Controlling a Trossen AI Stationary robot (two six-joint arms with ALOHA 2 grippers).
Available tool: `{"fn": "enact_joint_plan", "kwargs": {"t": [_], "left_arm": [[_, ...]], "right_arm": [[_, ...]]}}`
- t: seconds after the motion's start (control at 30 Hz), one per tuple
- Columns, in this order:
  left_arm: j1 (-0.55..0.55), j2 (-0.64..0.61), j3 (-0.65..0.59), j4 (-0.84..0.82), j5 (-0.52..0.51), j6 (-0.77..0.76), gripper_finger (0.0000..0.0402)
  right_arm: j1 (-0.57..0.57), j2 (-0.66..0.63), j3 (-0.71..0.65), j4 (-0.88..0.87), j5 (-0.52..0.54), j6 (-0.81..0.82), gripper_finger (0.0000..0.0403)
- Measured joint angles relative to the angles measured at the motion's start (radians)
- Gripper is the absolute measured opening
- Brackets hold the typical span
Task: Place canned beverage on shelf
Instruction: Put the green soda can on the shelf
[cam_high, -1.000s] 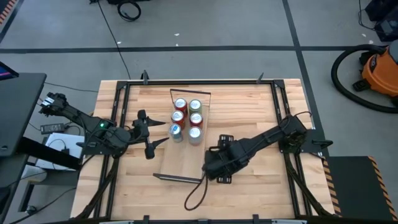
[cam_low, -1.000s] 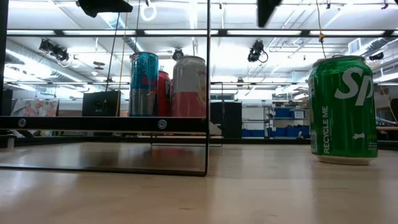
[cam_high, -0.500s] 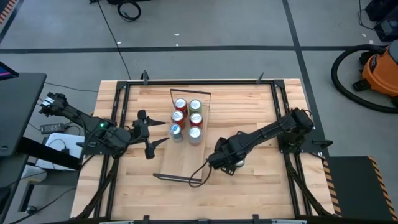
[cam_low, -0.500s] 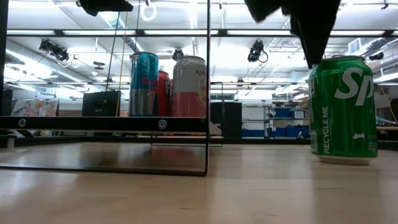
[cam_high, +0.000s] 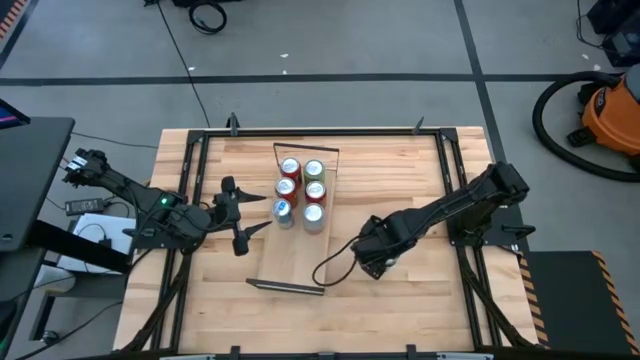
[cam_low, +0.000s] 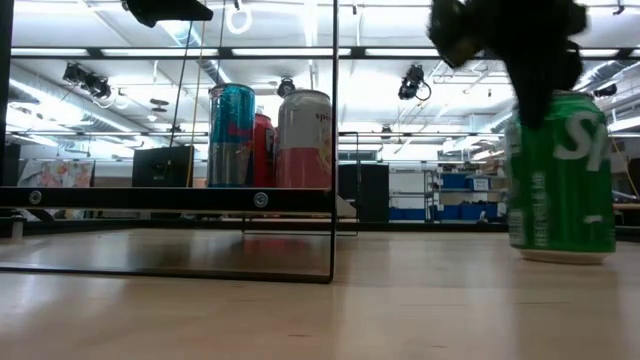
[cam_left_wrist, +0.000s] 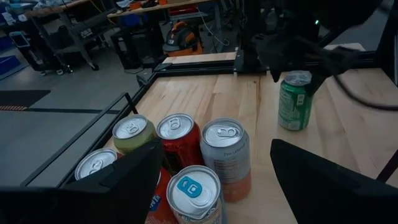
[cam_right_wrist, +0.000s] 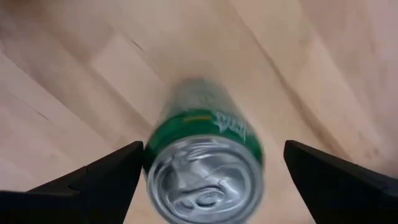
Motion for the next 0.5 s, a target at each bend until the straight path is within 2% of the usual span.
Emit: {"fn": "enact_joint_plan", "kwargs": {"t": [0.2, 0.33, 0.5], "left_arm": [[0.000, 0.000, 0.000, 0.000, 0.000, 0.003, 0.0309], [0.001, 0.000, 0.000, 0.000, 0.000, 0.005, 0.0309], [0.001, 0.000, 0.000, 0.000, 0.000, 0.006, 0.0309]], "right_arm": [[0.016, -0.006, -0.112, 0.122, -0.064, 0.019, 0.0397], [0.016, -0.006, -0.146, 0.183, -0.071, -0.007, 0.0394], [0.016, -0.006, -0.161, 0.200, -0.079, -0.054, 0.0370]]}}
